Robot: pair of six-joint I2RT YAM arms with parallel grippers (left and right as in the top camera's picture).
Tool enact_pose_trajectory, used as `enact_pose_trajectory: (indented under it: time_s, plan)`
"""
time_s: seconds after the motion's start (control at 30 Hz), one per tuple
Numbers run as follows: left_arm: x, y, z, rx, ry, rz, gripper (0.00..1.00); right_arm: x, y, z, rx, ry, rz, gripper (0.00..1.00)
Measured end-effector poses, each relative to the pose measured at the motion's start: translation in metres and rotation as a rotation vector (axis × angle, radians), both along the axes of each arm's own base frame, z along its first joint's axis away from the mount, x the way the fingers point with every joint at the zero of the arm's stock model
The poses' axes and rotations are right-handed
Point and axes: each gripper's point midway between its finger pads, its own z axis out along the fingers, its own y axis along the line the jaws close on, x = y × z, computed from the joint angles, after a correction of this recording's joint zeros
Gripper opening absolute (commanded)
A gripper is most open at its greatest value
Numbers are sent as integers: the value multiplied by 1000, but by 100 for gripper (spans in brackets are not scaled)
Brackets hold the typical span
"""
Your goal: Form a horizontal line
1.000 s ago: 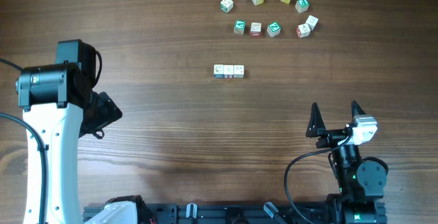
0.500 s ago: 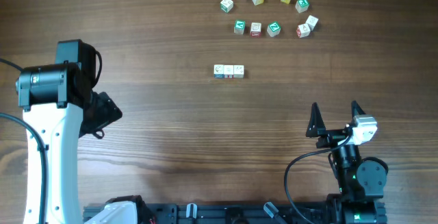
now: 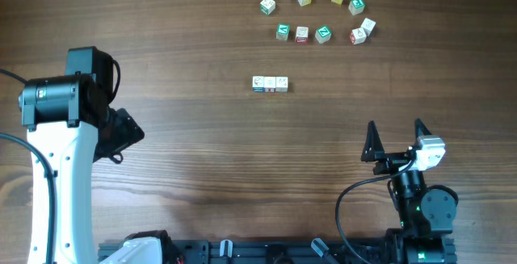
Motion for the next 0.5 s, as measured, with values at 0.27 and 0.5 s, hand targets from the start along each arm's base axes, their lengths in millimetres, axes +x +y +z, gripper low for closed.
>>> enact_pose_trajectory:
  time_s: [0.27, 0.5]
  plan:
    - [3, -2, 3, 4, -36, -14, 100, 0, 0, 0, 0, 0, 0, 100]
    - [-4, -31, 27, 3, -175, -169, 100, 0, 0, 0, 0, 0, 0, 100]
